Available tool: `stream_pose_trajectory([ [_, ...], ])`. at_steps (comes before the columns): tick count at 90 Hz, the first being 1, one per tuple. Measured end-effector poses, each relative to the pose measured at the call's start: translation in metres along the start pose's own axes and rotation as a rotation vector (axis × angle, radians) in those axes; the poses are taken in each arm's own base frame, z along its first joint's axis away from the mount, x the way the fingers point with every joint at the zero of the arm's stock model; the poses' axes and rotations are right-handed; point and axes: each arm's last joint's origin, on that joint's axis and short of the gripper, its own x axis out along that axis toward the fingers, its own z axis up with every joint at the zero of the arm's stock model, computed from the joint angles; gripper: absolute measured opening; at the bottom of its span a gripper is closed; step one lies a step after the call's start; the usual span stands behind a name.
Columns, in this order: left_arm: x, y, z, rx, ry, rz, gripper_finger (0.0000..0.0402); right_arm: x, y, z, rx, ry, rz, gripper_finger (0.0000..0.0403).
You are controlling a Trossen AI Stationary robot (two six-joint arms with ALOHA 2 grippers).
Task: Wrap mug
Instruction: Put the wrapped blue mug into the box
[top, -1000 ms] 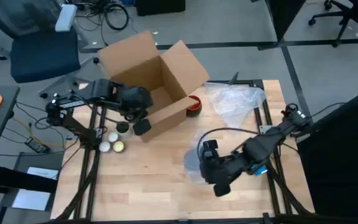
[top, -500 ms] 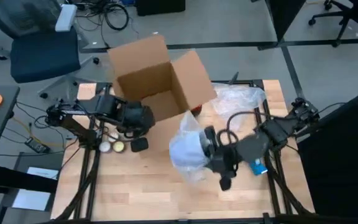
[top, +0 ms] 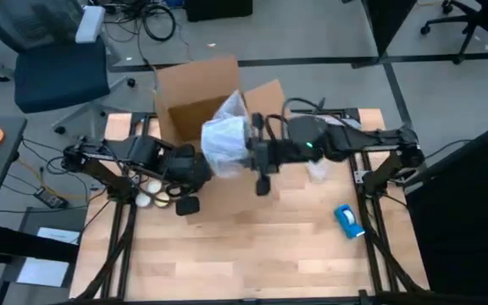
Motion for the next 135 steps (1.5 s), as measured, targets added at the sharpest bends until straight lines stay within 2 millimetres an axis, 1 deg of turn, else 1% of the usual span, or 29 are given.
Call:
stream_pose_trajectory([
  [4,-0.002,0.000,-0.002,-0.008,0.022,-0.009,0.0000,0.011,-0.004,-0.010,0.017,0.032,0.002,0.0002],
  [9,-0.008,-0.002,-0.002,-0.001,0.015,-0.030,0.0000,0.019,-0.010,-0.019,0.024,0.057,-0.010,0.0002],
  [16,-0.016,-0.003,-0.004,-0.005,0.015,-0.044,0.0000,0.037,-0.014,-0.037,0.023,0.119,-0.010,0.0002],
  [23,-0.023,-0.005,-0.004,-0.008,0.005,-0.058,0.0000,0.052,-0.012,-0.055,0.022,0.189,0.005,0.0002],
  [38,-0.044,-0.007,-0.005,-0.015,-0.043,-0.092,0.0000,0.066,-0.010,-0.068,0.026,0.231,0.022,0.0002],
  [50,-0.064,-0.011,-0.007,-0.010,-0.099,-0.130,0.0000,0.067,-0.003,-0.078,0.040,0.323,0.064,0.0002],
  [58,-0.077,-0.013,-0.009,0.006,-0.148,-0.141,0.0000,0.064,0.004,-0.079,0.038,0.361,0.087,0.0002],
  [77,-0.110,-0.019,-0.015,0.039,-0.291,-0.144,0.0000,0.055,0.027,-0.080,0.058,0.476,0.180,0.0002],
  [90,-0.132,-0.022,-0.019,0.074,-0.408,-0.154,0.0000,0.052,0.041,-0.076,0.037,0.490,0.191,0.0002],
  [98,-0.144,-0.020,-0.021,0.078,-0.484,-0.123,0.0000,0.051,0.050,-0.072,0.028,0.482,0.205,0.0002],
  [109,-0.151,-0.016,-0.026,0.065,-0.533,-0.049,0.0000,0.049,0.060,-0.067,0.034,0.471,0.227,0.0002],
  [119,-0.152,-0.012,-0.030,0.030,-0.537,0.022,0.0000,0.045,0.068,-0.062,0.053,0.460,0.239,0.0002],
  [135,-0.153,-0.011,-0.030,0.003,-0.549,0.026,0.0000,0.034,0.071,-0.050,0.064,0.431,0.238,0.0002],
])
